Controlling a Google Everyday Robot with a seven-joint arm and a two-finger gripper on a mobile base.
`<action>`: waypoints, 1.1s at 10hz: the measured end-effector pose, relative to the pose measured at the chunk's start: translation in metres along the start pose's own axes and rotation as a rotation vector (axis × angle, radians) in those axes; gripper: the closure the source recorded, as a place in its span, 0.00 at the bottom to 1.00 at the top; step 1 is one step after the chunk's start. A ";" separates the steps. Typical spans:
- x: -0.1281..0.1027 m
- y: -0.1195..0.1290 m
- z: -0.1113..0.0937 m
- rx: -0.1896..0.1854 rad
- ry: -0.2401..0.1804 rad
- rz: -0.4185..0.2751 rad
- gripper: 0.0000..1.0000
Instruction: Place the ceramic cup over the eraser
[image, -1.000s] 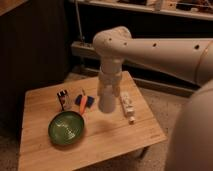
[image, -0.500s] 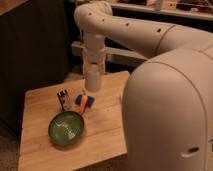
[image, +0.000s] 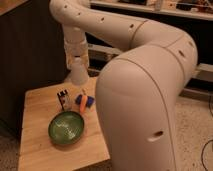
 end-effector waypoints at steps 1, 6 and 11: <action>-0.004 0.008 0.007 -0.001 -0.003 -0.007 0.94; -0.014 0.053 0.038 -0.052 0.004 -0.061 0.94; -0.002 0.094 0.056 -0.070 0.040 -0.123 0.94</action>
